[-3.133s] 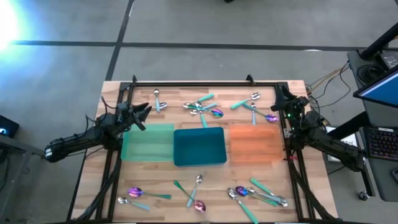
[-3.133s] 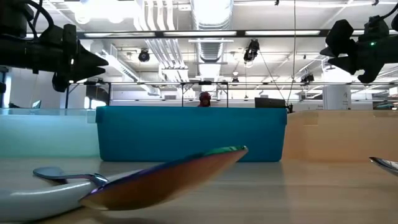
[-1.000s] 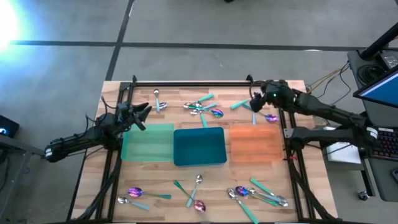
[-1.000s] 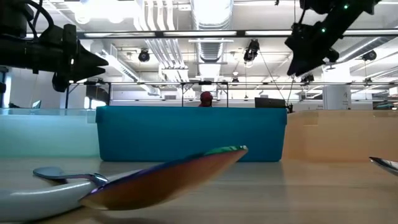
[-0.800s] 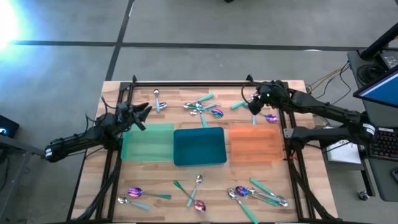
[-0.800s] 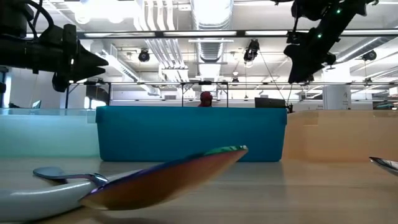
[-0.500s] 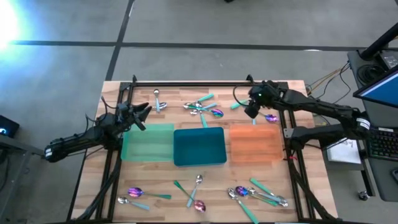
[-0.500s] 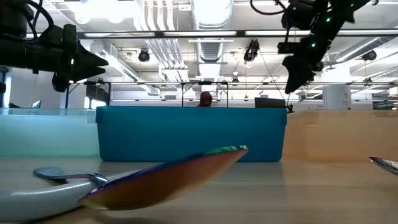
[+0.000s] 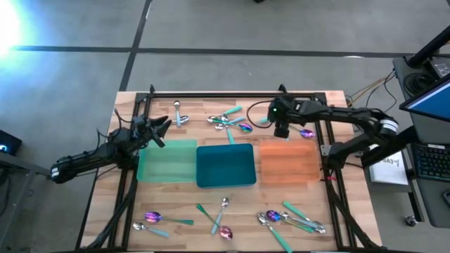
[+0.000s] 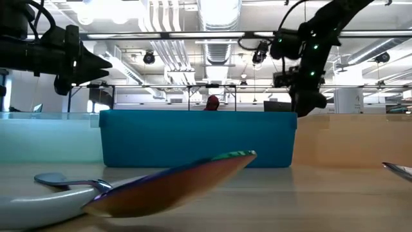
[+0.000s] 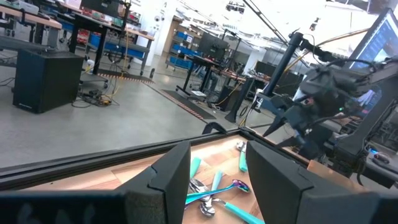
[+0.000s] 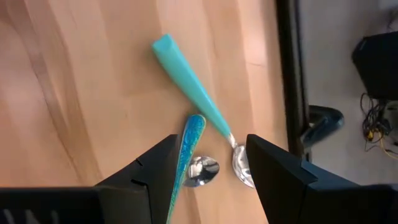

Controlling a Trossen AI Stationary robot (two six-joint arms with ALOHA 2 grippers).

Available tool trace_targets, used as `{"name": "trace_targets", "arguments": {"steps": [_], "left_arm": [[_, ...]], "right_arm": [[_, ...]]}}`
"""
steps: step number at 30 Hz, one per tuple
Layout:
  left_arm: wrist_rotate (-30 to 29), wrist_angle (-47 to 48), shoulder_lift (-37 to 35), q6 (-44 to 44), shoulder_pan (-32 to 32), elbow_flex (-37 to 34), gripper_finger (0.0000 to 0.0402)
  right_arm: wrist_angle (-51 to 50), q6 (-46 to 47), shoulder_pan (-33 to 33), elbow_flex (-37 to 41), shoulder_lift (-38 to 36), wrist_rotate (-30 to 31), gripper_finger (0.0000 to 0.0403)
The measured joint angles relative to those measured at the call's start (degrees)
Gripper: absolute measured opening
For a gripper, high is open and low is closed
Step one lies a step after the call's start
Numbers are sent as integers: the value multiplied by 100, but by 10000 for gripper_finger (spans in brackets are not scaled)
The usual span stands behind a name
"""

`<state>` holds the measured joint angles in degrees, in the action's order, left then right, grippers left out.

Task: Sort silverware by color (type)
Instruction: Put the green spoon into the orange bin

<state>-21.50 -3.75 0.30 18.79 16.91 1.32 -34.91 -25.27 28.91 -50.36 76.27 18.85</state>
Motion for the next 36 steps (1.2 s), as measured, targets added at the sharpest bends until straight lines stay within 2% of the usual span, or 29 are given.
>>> {"name": "trace_targets", "arguments": {"steps": [7,13,18,22,32,36], "left_arm": [[0,0,0,-2,0,0,141],[0,-2,-2,0,0,0,141],[0,-2,-1,-1,1,-1,141],[0,-2,0,0,2,0,141],[0,-2,0,0,0,-2,141],[0,0,0,-1,2,-1,141]], "right_arm": [[-1,-248,0,-593,881,-35,182],[-69,-407,106,-1016,1464,-530,182],[-128,-588,206,-1208,1829,-599,182],[-182,-709,318,-1266,2054,-889,182],[-240,-925,473,-1467,2664,-876,182],[-428,-784,473,-1606,2926,-886,161]]}}
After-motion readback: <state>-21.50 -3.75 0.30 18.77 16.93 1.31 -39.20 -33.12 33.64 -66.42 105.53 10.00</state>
